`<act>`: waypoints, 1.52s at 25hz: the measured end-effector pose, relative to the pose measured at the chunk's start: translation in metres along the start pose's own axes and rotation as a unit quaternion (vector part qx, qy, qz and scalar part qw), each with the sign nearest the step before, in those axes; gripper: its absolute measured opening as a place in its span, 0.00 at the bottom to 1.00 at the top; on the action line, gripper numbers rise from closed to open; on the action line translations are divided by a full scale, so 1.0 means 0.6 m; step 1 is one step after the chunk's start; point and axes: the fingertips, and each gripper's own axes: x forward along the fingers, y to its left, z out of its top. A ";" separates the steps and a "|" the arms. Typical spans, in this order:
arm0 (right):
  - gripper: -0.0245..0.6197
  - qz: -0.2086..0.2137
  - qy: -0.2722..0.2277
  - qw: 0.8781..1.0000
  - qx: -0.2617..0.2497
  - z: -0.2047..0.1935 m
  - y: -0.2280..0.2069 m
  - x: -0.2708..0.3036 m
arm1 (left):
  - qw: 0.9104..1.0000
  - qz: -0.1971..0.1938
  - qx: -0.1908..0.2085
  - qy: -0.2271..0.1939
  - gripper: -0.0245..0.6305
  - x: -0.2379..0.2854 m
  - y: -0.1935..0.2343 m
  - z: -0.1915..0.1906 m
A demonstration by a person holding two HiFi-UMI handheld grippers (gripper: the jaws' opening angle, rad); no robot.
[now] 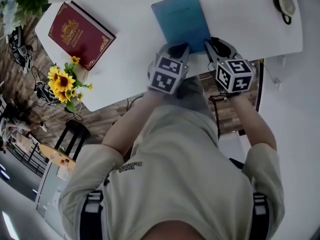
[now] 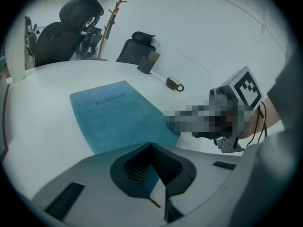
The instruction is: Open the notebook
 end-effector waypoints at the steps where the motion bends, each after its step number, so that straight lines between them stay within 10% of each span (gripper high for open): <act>1: 0.15 0.000 -0.005 1.000 -0.004 0.005 0.001 -0.004 | 1.000 0.000 -0.001 -0.003 0.06 -0.001 0.000 0.001; 9: 0.07 0.062 -0.062 0.993 -0.075 0.074 0.115 -0.082 | 0.997 0.014 -0.020 -0.079 0.06 -0.106 -0.013 0.052; 19: 0.10 0.214 -0.020 0.949 -0.232 0.045 0.358 -0.051 | 0.978 0.057 -0.112 -0.168 0.06 -0.315 0.032 0.043; 30: 0.22 0.275 0.147 0.909 -0.277 -0.081 0.411 0.097 | 0.981 0.079 -0.171 -0.054 0.06 -0.226 0.142 -0.103; 38: 0.21 0.240 0.149 0.934 -0.217 -0.068 0.346 0.085 | 0.984 0.068 -0.166 0.001 0.06 -0.177 0.162 -0.142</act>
